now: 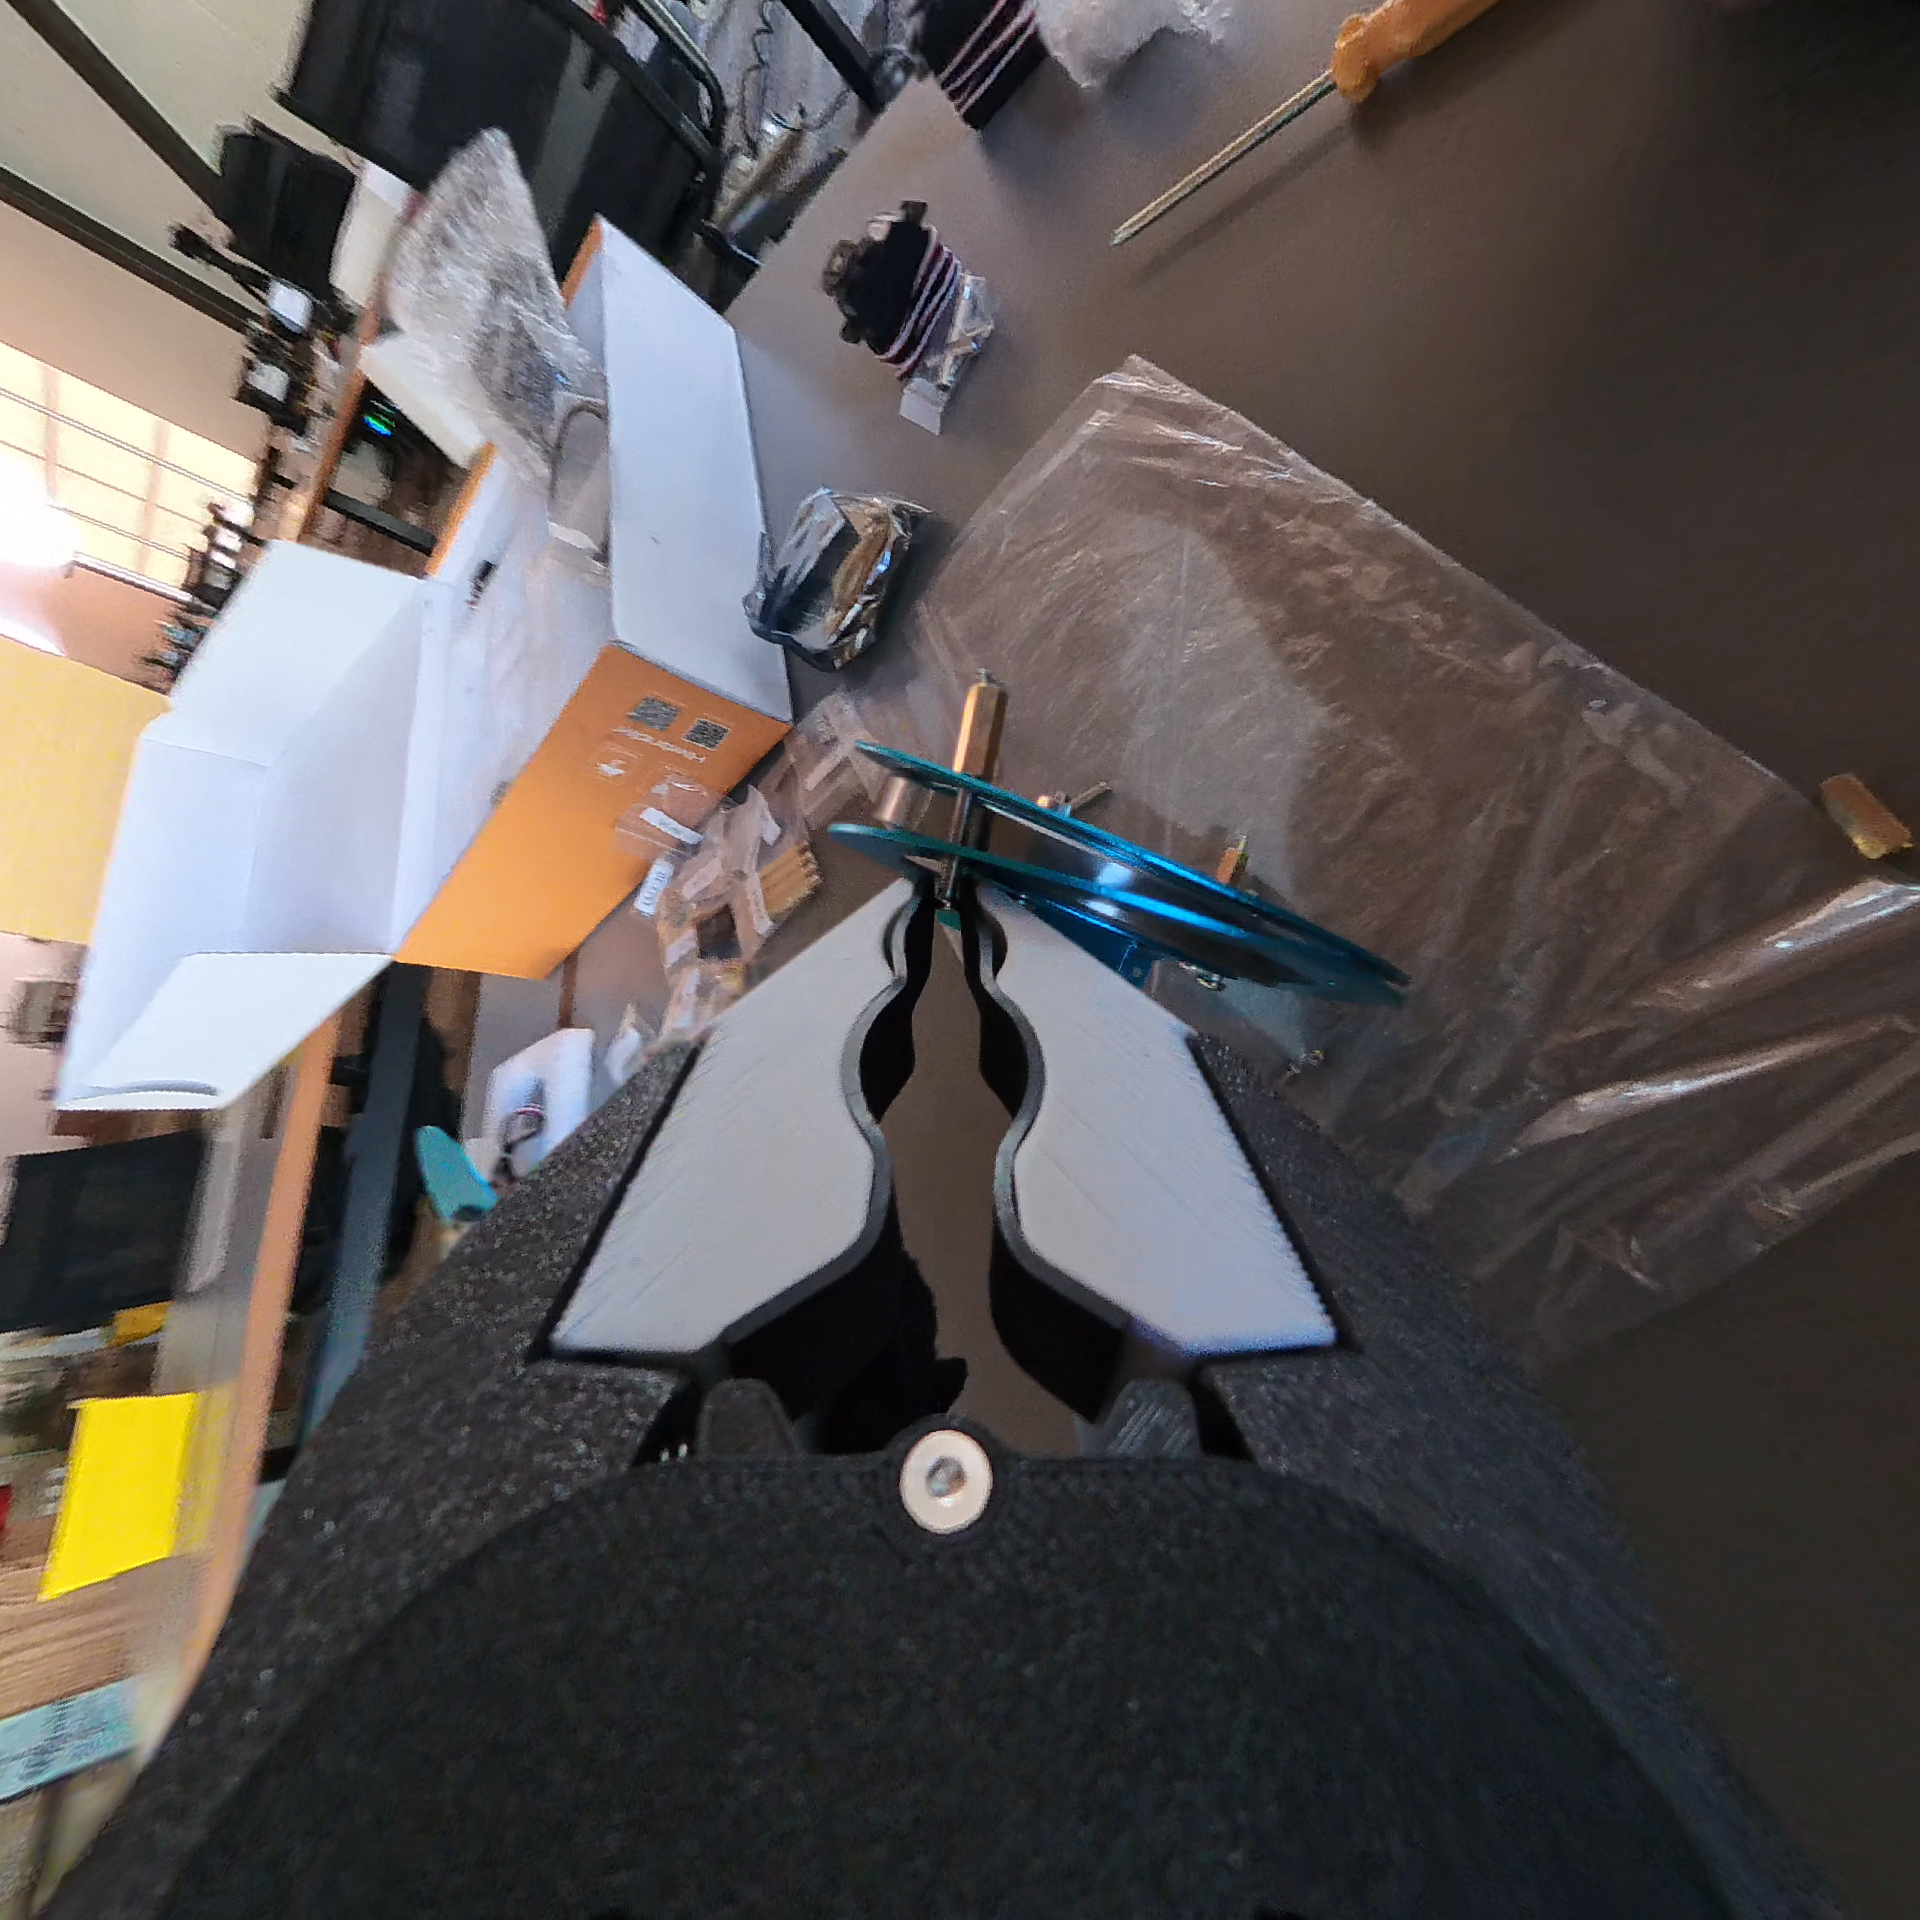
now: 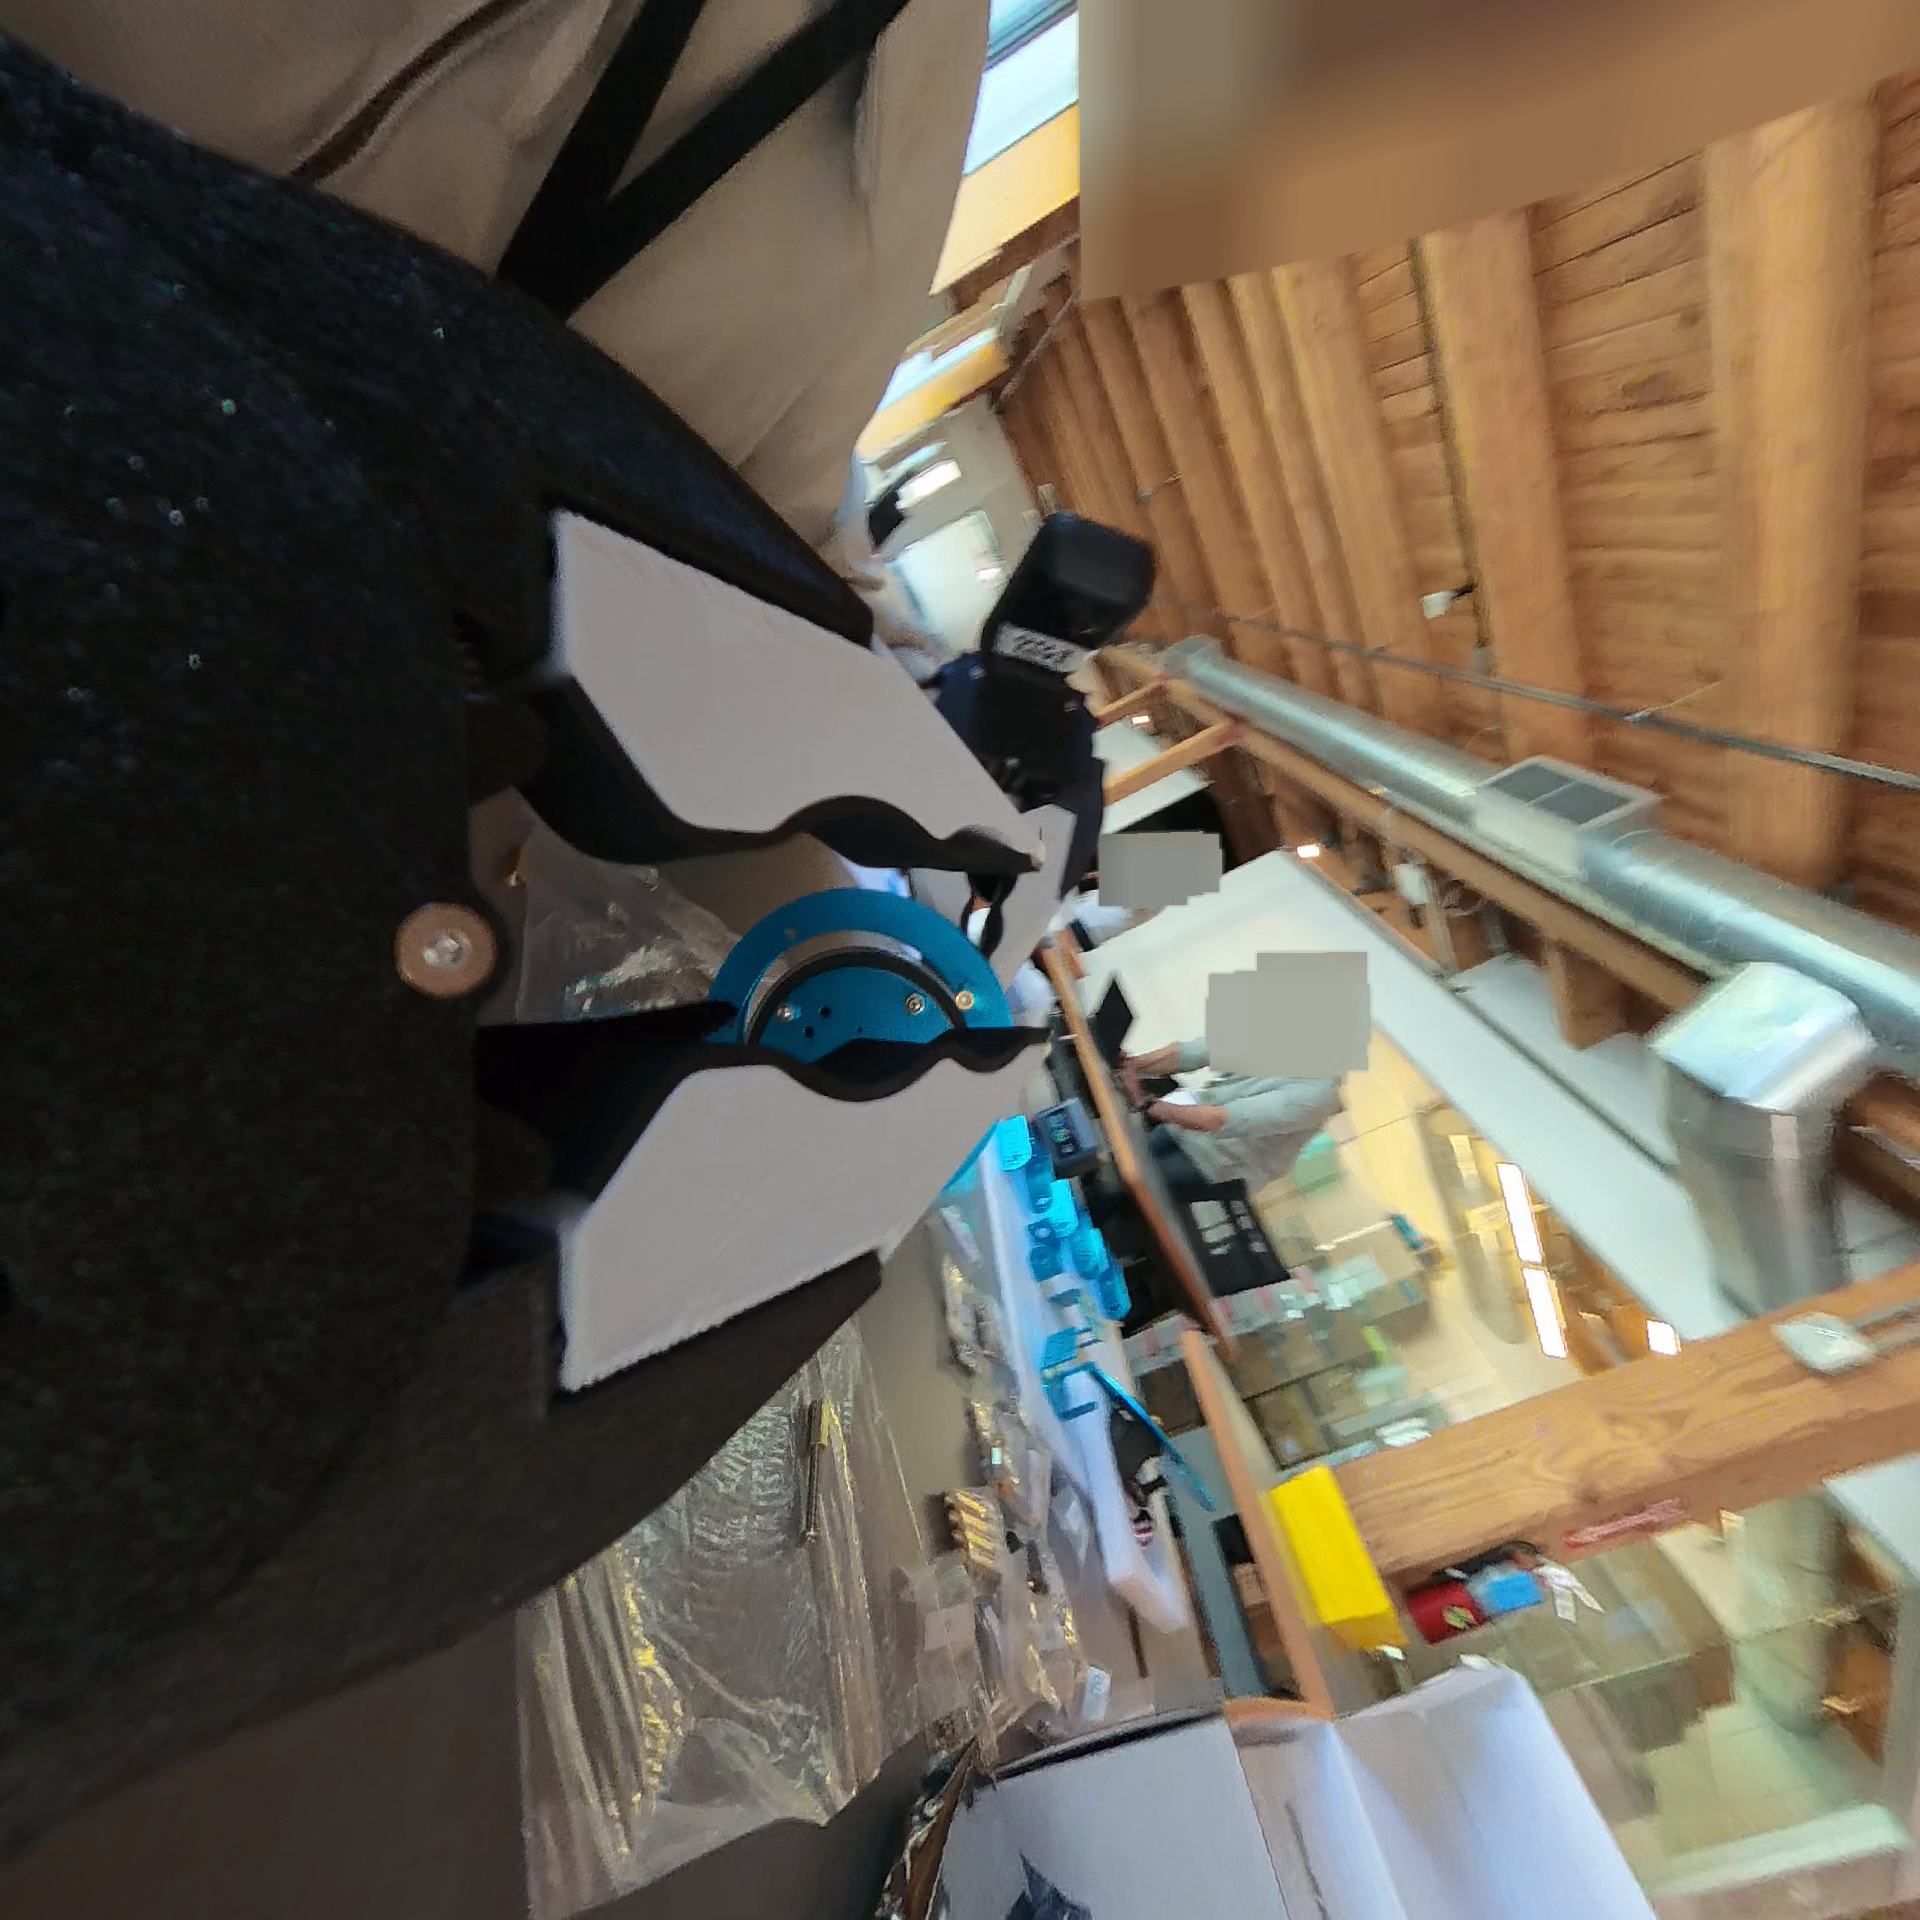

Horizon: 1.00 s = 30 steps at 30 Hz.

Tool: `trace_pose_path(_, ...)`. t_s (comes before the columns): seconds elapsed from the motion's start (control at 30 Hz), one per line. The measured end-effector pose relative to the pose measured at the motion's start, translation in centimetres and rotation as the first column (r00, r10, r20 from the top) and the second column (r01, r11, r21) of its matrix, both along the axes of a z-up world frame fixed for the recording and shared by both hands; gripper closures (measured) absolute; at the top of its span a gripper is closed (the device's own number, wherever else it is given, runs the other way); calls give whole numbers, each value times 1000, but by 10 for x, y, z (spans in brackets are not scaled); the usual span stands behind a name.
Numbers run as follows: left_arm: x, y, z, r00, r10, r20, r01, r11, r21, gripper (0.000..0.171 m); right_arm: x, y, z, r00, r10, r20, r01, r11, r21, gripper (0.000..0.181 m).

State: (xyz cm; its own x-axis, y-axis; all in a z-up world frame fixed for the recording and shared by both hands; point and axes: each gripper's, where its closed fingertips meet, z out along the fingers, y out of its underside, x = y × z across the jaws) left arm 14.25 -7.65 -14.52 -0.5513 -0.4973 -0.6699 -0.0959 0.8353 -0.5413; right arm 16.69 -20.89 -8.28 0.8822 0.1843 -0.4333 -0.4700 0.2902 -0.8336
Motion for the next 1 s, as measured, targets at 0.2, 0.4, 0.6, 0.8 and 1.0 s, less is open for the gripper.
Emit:
trace_pose_path(0.2,-8,2,-3,965,3,-264,-52,983,-178,169,-4,41,17,917,30,398,82,962,-262,138)
trace_pose_path(0.4,-16,1,-4,875,-40,-482,-110,954,-279,169,-10,76,1,679,234,696,195,857,-478,136)
trace_pose_path(0.6,-19,-4,-2,728,-173,-663,-213,862,-459,169,-1,103,-8,483,270,833,353,810,-468,140)
trace_pose_path(0.8,-19,-9,0,598,-303,-742,-311,766,-563,169,12,106,0,35,147,989,630,765,-136,148)
trace_pose_path(1.0,-18,-11,1,518,-378,-767,-370,710,-599,168,3,98,-28,-105,147,983,674,738,-38,148)
